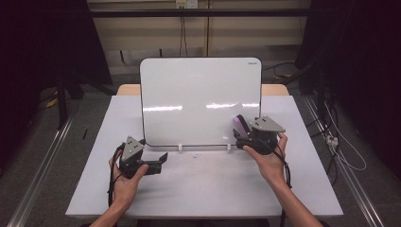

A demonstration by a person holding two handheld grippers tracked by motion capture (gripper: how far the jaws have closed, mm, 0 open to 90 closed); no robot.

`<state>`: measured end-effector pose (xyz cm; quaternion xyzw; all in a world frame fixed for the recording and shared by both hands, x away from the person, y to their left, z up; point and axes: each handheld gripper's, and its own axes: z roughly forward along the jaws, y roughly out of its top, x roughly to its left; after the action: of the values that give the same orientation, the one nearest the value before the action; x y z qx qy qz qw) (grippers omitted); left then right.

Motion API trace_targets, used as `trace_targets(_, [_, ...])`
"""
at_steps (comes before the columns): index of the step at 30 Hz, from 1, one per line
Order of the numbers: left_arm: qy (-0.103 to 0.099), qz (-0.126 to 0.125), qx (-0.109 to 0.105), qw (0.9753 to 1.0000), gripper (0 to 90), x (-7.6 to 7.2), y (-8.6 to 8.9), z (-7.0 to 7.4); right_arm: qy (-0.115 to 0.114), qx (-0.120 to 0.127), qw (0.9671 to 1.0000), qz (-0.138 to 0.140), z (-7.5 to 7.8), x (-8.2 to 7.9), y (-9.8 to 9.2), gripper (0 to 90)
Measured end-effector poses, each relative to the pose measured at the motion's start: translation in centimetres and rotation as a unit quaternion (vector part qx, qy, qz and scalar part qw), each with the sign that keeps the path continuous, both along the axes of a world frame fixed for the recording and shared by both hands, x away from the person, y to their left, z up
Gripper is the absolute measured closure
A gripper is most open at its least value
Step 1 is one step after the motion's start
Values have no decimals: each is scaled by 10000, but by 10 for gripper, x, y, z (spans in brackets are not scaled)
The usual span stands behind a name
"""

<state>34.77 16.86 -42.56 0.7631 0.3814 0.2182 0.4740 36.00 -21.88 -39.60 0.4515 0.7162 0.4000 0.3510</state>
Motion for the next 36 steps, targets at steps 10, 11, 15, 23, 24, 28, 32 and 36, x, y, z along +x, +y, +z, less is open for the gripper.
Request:
trace_targets(10, [63,64,40,10000,57,2,1,4,113,490,9983,304,-3,-16,-18,45])
trace_targets(11, [67,76,55,9999,57,2,2,4,127,544,9979,329,-3,-18,-19,41])
trace_targets(15, [33,142,87,9999,60,0,6,4,181,692,9966,400,-6,-27,-27,34])
trace_targets(23, [26,181,145,9997,60,-4,16,5,278,913,9948,359,-9,-41,-41,36])
trace_targets(24, [31,174,145,9997,60,-5,17,5,304,964,9942,354,-10,-43,-43,37])
trace_targets(28, [44,185,122,9997,60,-8,20,5,334,1147,9923,314,-12,-52,-50,38])
trace_targets(32, [47,211,127,9997,60,-13,24,5,323,1206,9919,227,-15,-61,-56,40])
trace_targets(36, [90,260,115,9996,60,-17,29,5,331,1219,9919,137,-20,-67,-61,43])
